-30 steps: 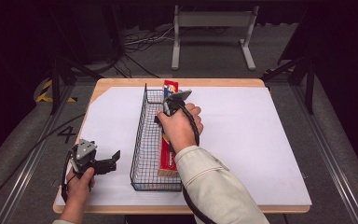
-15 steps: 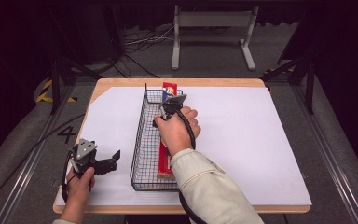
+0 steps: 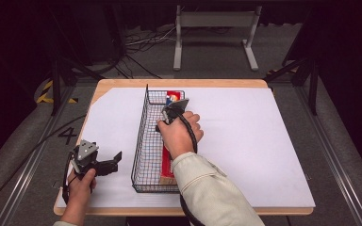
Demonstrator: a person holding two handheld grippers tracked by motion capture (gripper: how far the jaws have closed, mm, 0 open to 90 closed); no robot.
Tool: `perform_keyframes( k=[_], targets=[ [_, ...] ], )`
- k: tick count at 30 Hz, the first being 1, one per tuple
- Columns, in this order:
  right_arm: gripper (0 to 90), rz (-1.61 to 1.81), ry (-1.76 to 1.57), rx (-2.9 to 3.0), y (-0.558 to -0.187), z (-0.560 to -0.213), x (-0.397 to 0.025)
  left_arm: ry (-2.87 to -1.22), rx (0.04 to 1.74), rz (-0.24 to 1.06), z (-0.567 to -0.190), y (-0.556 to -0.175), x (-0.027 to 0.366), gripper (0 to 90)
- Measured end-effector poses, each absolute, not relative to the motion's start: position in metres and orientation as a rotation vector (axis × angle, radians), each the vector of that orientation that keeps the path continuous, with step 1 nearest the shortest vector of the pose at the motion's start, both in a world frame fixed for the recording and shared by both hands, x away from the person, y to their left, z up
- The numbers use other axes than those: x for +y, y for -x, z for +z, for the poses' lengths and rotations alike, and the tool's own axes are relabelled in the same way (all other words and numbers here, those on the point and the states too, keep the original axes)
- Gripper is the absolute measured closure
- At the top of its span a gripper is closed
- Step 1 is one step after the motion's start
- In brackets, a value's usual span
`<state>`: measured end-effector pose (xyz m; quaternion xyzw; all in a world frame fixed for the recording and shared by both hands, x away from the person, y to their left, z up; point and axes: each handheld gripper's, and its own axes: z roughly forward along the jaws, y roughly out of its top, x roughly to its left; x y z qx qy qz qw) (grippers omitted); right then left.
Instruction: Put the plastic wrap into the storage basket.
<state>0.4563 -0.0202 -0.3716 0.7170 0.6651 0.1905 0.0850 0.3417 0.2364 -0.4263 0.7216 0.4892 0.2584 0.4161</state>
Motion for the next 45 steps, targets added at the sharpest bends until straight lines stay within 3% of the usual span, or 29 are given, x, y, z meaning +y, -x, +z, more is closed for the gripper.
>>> perform_keyframes(
  k=[34,45],
  targets=[
    [39.2,0.466,-2.076,2.015,-0.459,-0.386,-0.004,-1.791,1.241,0.651,-0.425,-0.342,0.238,0.2],
    [35.1,0.519,-2.088,2.017,-0.459,-0.381,-0.004,-1.787,1.247,0.645,-0.426,-0.342,0.238,0.2]
  ],
)
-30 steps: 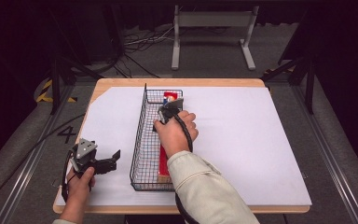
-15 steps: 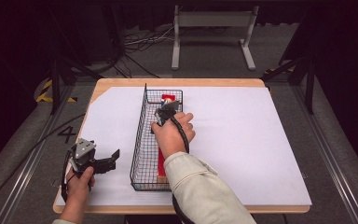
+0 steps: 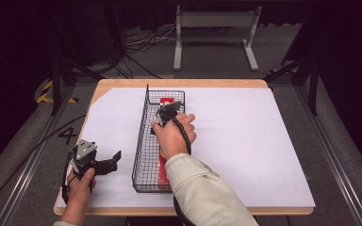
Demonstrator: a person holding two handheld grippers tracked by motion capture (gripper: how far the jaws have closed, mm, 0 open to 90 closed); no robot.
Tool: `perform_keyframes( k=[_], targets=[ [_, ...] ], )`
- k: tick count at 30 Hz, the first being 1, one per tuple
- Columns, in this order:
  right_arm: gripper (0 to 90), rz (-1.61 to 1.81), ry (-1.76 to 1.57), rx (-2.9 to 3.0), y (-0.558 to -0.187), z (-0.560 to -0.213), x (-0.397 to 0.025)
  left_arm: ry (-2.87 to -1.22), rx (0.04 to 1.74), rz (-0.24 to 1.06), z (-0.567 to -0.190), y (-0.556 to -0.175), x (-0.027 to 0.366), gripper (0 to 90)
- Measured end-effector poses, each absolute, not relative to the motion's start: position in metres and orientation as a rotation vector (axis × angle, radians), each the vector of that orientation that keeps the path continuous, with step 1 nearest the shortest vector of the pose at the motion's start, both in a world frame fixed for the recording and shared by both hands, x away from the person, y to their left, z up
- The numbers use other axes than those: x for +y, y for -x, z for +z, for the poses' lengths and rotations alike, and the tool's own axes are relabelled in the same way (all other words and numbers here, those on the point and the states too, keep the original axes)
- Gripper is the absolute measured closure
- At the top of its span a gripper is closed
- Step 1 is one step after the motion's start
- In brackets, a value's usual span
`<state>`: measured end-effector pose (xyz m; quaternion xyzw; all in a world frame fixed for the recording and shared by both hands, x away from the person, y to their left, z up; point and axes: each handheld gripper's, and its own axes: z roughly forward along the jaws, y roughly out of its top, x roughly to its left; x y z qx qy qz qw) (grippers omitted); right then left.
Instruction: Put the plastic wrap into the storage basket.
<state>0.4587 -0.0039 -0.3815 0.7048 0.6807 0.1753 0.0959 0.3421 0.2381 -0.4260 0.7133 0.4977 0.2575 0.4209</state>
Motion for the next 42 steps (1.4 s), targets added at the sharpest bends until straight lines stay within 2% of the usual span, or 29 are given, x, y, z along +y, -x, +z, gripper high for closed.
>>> perform_keyframes(
  k=[21,32,42],
  targets=[
    [33.2,0.607,-2.025,2.031,-0.453,-0.347,-0.007,-1.801,1.245,0.648,-0.427,-0.344,0.237,0.2],
    [32.1,0.712,-1.924,2.063,-0.44,-0.317,-0.028,-1.811,1.249,0.658,-0.429,-0.344,0.235,0.2],
    [30.5,0.777,-1.887,2.087,-0.434,-0.308,-0.049,-1.815,1.252,0.654,-0.429,-0.345,0.236,0.2]
  ],
)
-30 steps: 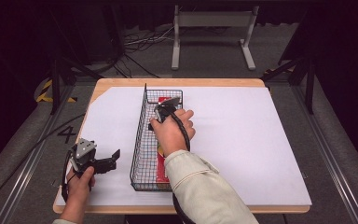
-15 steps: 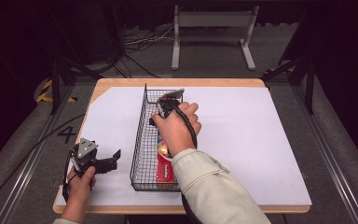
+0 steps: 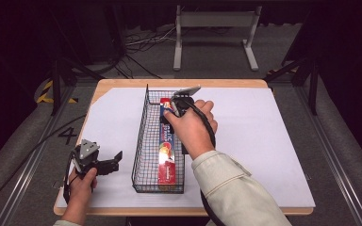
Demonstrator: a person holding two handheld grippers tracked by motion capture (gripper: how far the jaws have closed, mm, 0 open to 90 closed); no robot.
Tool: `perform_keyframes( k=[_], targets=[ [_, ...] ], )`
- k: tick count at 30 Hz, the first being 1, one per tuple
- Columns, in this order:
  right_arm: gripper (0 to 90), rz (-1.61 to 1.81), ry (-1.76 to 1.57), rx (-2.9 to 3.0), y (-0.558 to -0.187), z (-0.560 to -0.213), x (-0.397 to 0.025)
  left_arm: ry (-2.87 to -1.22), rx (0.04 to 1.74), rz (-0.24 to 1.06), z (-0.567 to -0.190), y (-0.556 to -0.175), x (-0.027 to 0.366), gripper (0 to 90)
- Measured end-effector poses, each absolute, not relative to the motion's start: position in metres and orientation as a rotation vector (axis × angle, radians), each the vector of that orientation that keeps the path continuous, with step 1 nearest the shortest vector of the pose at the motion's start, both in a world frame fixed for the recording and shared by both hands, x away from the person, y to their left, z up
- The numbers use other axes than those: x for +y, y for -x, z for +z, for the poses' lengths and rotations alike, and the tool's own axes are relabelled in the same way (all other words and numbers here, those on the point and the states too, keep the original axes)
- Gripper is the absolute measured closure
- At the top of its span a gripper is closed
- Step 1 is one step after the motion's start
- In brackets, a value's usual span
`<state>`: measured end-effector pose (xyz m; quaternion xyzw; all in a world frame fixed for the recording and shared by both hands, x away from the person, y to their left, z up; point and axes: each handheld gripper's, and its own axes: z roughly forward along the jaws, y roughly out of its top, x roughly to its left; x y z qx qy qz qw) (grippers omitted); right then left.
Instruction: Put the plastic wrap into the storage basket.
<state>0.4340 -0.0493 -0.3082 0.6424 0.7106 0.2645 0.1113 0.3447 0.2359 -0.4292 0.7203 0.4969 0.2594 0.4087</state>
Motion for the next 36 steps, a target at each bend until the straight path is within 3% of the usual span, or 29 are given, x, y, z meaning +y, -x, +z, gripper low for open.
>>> perform_keyframes(
  k=[14,36],
  targets=[
    [29.3,0.891,-1.757,2.18,-0.409,-0.303,-0.097,-1.809,1.262,0.663,-0.429,-0.343,0.24,0.2],
    [24.7,0.985,-1.588,2.26,-0.401,-0.291,-0.18,-1.808,1.281,0.676,-0.431,-0.34,0.247,0.1]
  ],
)
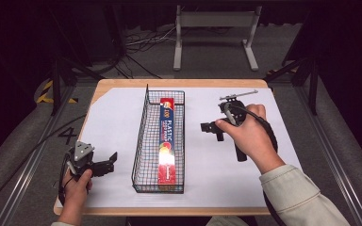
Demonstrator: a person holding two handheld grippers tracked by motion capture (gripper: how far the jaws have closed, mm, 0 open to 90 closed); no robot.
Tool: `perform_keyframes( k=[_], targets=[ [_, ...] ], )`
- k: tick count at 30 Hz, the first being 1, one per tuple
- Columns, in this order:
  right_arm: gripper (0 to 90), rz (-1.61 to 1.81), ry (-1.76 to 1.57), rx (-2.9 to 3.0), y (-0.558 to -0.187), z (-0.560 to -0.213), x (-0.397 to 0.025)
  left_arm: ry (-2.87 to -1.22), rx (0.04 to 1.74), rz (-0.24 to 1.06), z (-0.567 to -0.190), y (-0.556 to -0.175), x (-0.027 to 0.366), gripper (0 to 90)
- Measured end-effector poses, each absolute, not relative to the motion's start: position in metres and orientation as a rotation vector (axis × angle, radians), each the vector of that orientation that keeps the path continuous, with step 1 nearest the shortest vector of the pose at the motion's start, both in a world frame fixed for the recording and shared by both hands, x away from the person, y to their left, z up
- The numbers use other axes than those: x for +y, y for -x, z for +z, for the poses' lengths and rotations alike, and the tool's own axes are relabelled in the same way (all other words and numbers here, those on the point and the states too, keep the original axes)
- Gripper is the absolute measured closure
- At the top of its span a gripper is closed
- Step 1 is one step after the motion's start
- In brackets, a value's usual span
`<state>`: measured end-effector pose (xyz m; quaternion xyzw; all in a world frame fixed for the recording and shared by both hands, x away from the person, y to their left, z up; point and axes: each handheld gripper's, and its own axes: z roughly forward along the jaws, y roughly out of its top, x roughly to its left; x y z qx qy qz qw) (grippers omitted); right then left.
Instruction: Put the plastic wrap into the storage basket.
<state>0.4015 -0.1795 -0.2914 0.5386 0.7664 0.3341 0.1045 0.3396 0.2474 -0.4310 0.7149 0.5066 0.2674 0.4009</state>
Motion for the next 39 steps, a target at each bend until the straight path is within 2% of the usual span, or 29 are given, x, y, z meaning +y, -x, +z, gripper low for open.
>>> perform_keyframes(
  k=[11,22,39],
  targets=[
    [16.8,0.974,-1.413,2.272,-0.406,-0.286,-0.213,-1.798,1.281,0.671,-0.43,-0.337,0.25,0.1],
    [13.9,0.999,-1.26,2.305,-0.404,-0.294,-0.238,-1.821,1.227,0.649,-0.427,-0.334,0.247,0.1],
    [13.7,1.085,-1.125,2.249,-0.401,-0.349,-0.279,-1.831,1.193,0.647,-0.425,-0.331,0.243,0.2]
  ],
)
